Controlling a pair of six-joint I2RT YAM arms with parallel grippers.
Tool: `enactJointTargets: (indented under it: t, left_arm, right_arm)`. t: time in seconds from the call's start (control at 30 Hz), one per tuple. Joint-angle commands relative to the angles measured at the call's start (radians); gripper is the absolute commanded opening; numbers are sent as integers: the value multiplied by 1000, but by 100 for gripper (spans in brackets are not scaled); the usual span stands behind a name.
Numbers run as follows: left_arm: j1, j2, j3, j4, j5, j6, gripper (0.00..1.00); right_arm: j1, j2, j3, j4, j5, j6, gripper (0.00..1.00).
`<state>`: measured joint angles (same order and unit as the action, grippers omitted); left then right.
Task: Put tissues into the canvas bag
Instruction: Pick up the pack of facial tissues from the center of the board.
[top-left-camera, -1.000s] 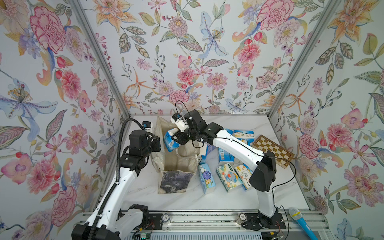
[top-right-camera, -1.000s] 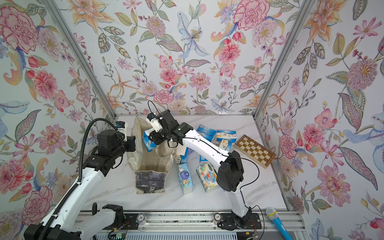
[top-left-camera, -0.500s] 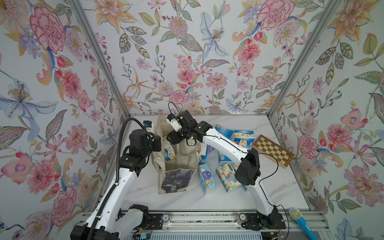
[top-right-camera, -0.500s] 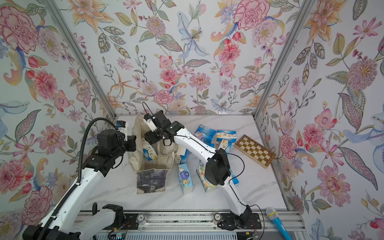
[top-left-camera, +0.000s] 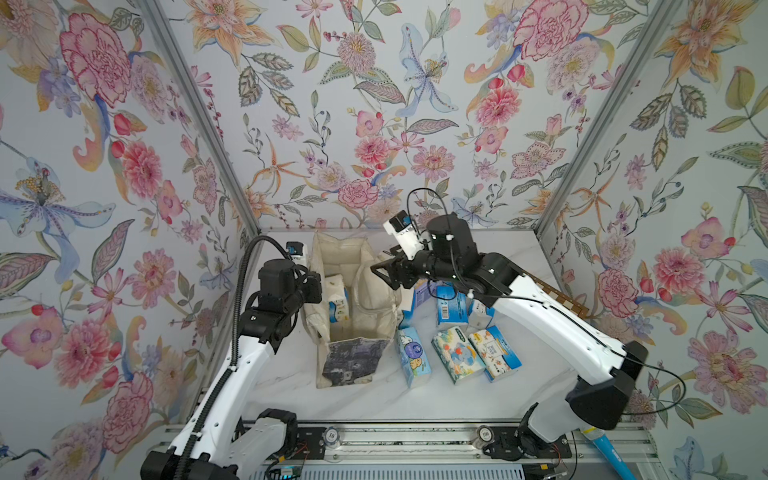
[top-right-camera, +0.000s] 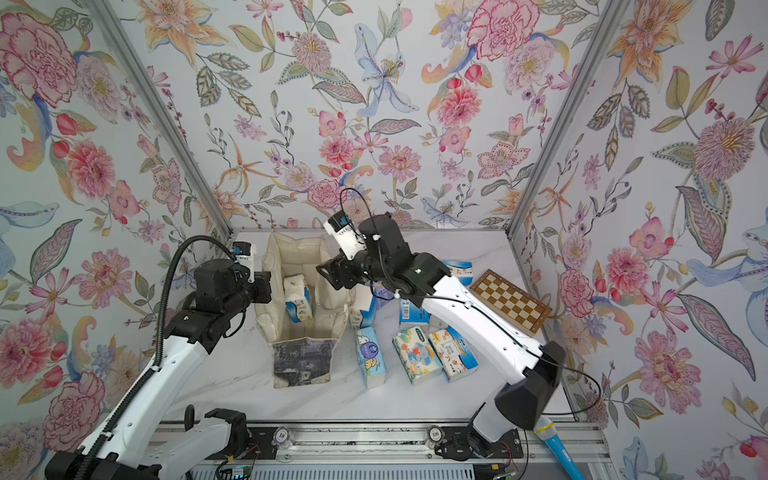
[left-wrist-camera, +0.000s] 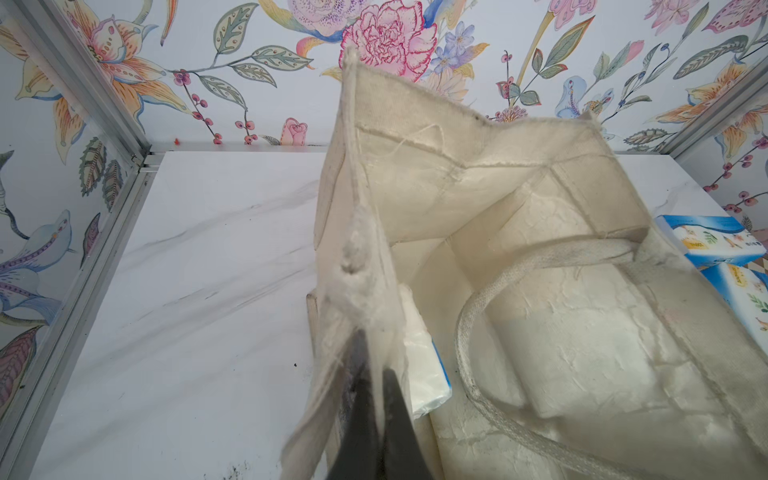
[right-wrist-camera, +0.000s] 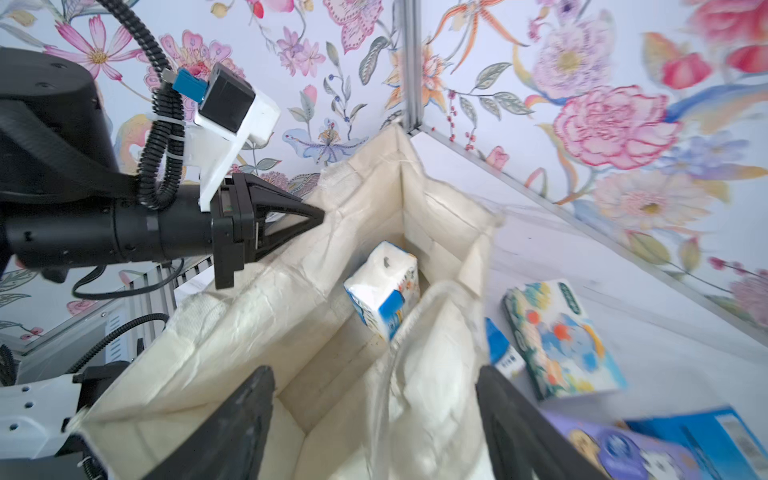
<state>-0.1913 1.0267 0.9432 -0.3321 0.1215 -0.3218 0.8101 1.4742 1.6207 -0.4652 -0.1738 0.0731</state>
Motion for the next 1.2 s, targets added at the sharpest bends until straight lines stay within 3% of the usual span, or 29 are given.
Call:
enactJointTargets:
  t: [0.0, 0.2, 0.47, 0.73, 1.17]
  left_arm:
    - [-8, -30, 6, 0, -34, 19, 3]
    - [-8, -28, 10, -12, -58, 30, 4]
    - [-7, -24, -4, 14, -36, 24, 4]
    - [-7, -19, -15, 44, -19, 17, 4]
    - [-8, -6, -23, 61, -14, 21, 4]
  right_arm:
    - [-45, -70, -181, -6, 64, 61, 79]
    - [-38, -228, -444, -107, 77, 145, 79]
    - [86, -238, -623, -163, 64, 300, 79]
    - [143, -148, -644, -158, 106, 355, 89]
    - [170, 21, -619, -144, 152, 386, 88]
